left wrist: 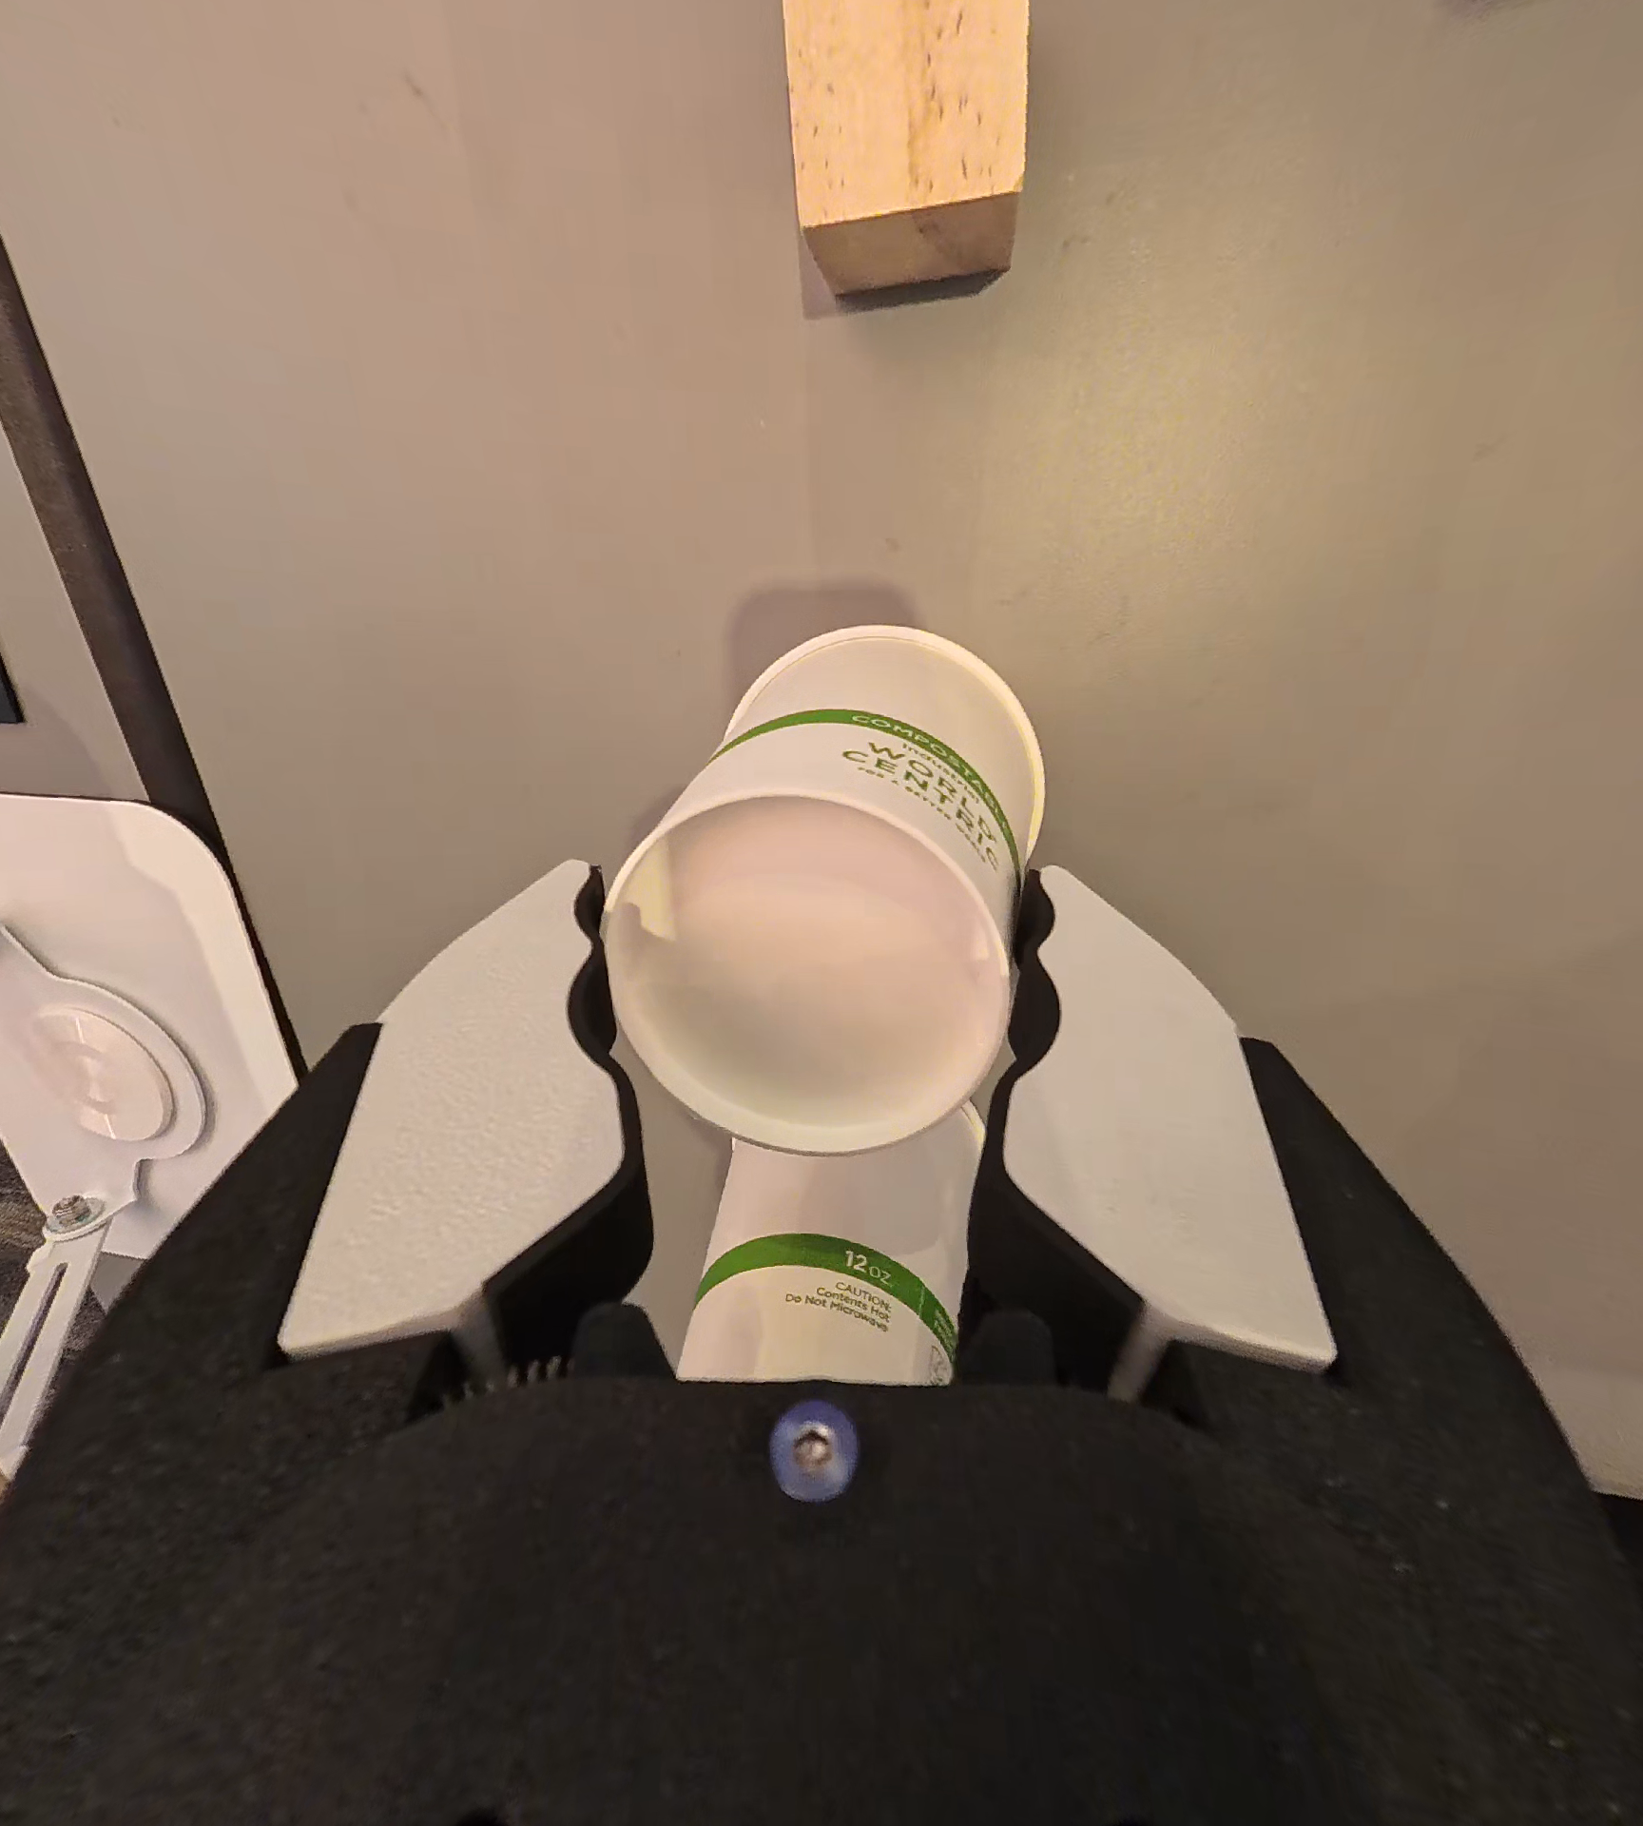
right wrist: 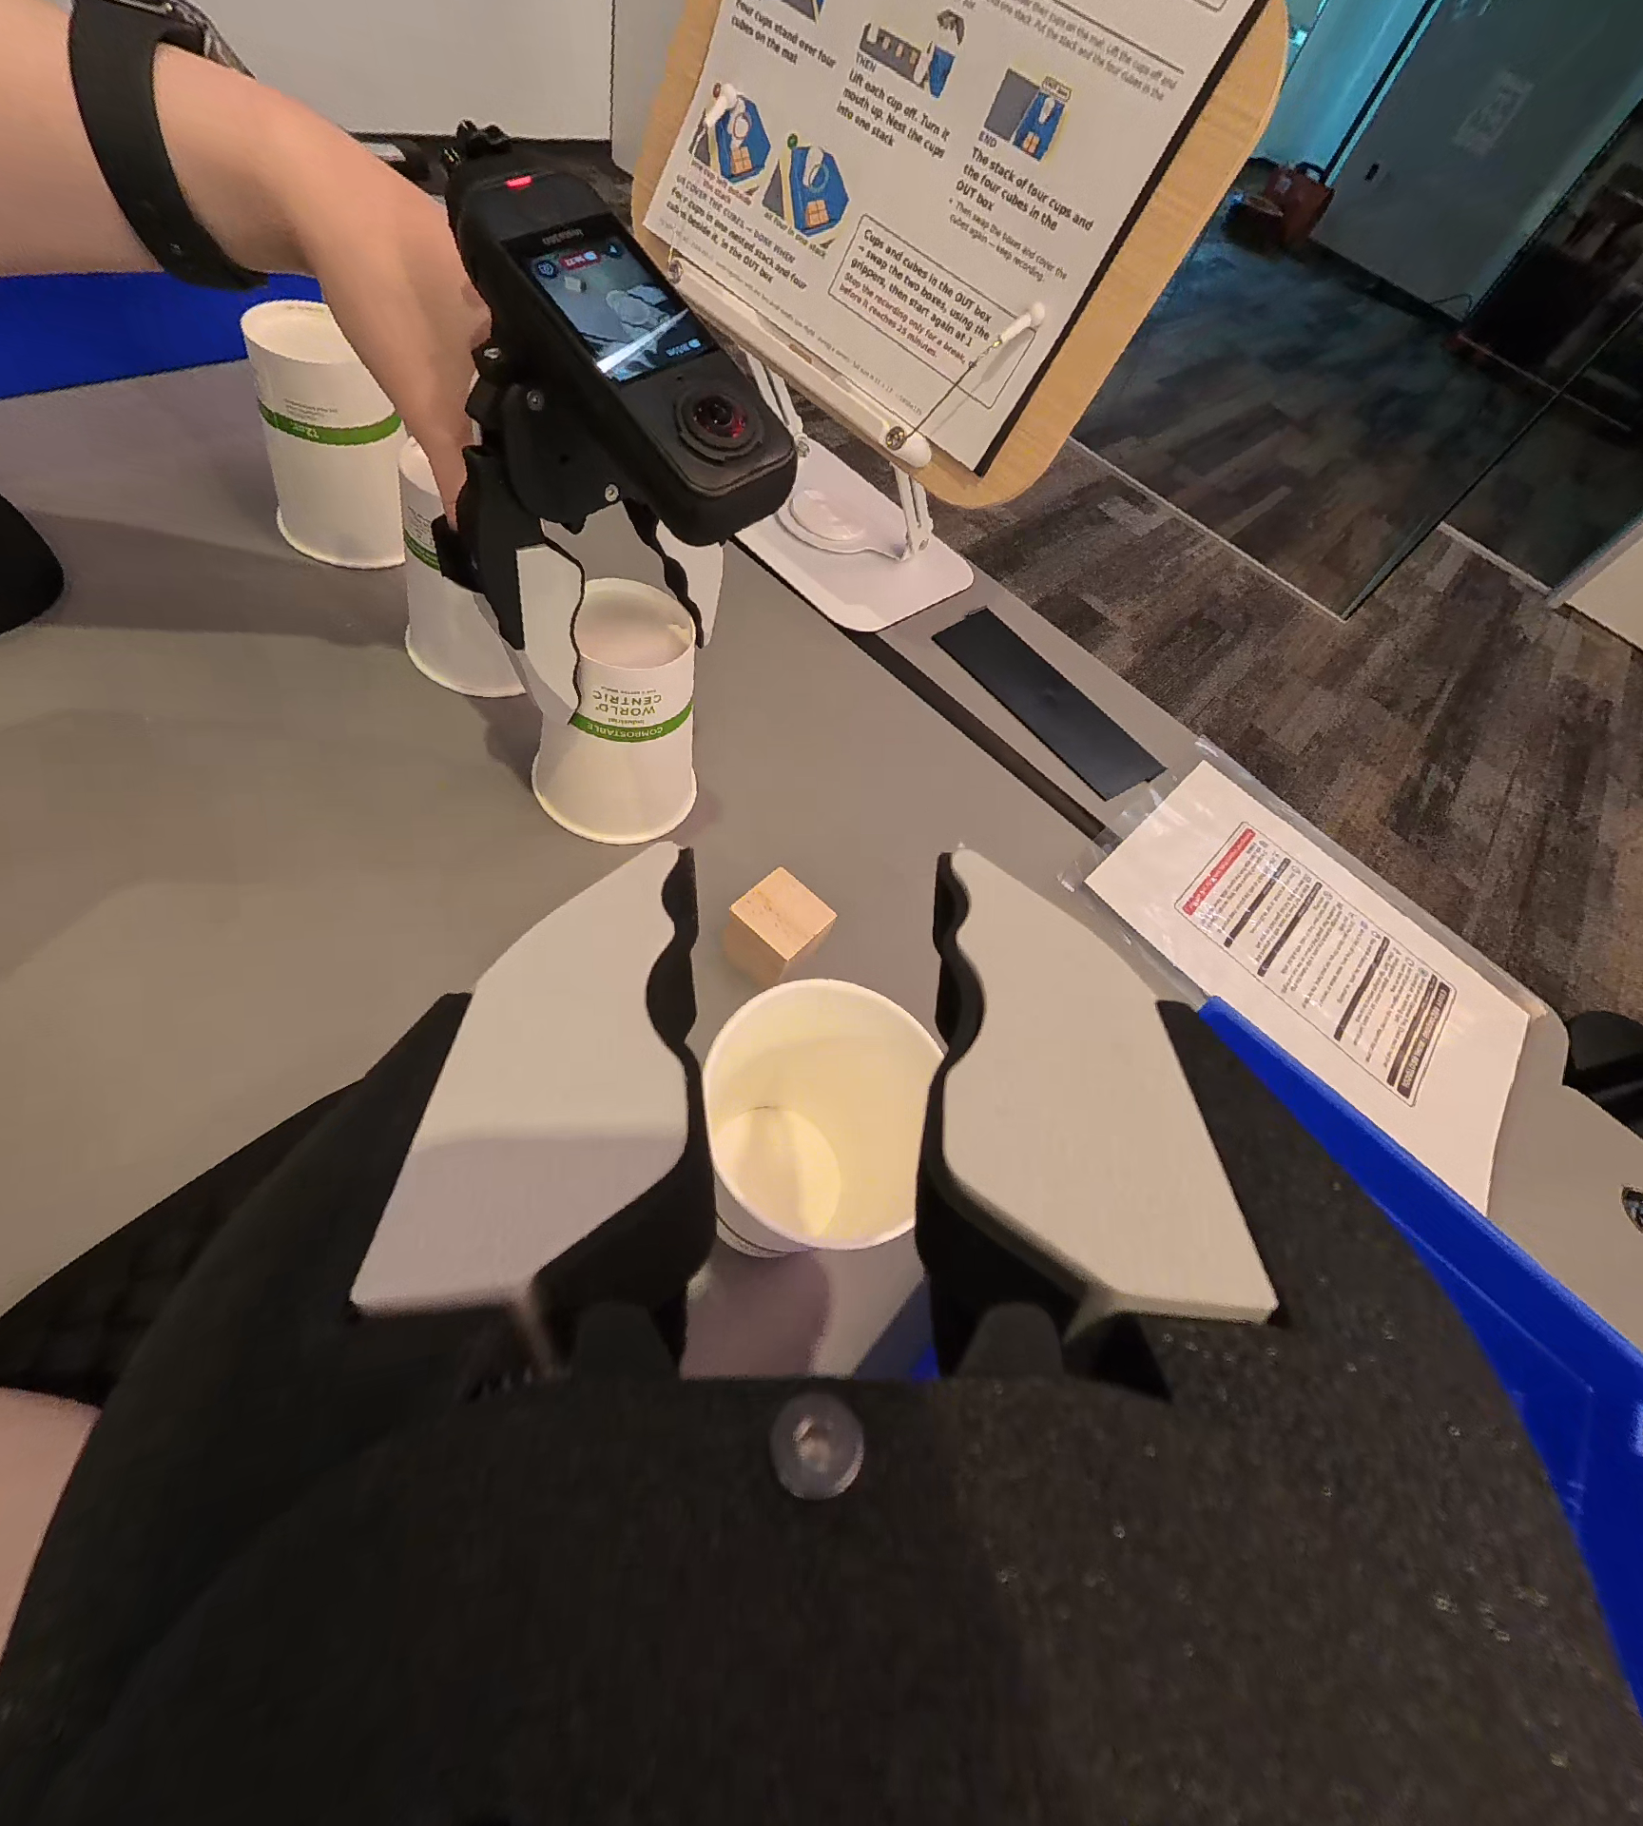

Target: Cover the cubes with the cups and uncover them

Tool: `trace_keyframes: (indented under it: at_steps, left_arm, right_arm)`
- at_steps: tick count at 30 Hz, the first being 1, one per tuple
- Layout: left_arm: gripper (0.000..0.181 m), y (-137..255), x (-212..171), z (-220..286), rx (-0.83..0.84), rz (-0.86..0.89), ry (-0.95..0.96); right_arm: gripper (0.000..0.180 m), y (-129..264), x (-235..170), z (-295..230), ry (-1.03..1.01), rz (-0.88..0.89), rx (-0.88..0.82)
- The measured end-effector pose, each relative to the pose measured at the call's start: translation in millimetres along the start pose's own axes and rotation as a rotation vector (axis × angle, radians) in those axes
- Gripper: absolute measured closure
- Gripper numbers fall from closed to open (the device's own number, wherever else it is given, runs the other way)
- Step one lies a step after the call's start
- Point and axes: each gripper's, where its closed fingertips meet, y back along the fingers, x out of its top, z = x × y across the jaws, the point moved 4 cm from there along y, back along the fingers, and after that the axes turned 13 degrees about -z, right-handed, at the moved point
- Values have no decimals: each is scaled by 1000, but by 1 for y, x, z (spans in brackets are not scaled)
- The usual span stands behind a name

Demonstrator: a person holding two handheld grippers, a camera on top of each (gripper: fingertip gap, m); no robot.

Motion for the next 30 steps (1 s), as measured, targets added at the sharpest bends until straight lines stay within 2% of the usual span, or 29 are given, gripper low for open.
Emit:
trace_keyframes:
  at_steps: [7, 15, 20, 24, 27, 30]
  left_arm:
    - [102, 11, 3, 2, 6, 55, -15]
    - [102, 57, -2, 3, 56, 194, -3]
    - [102, 108, -16, 3, 151, 409, 58]
    - [103, 151, -38, 6, 288, 682, 170]
    - [103, 175, -60, 17, 387, 844, 229]
    - [103, 189, -81, 31, 445, 949, 266]
  right_arm:
    - [134, 1, -9, 3, -24, -7, 4]
    - [135, 1, -10, 6, -42, -8, -4]
    - [135, -4, 8, 4, -29, 3, -15]
    - [135, -9, 44, 1, -48, 121, 20]
    - [138, -22, 76, -6, -60, 219, 100]
    - [135, -40, 104, -23, -105, 301, 275]
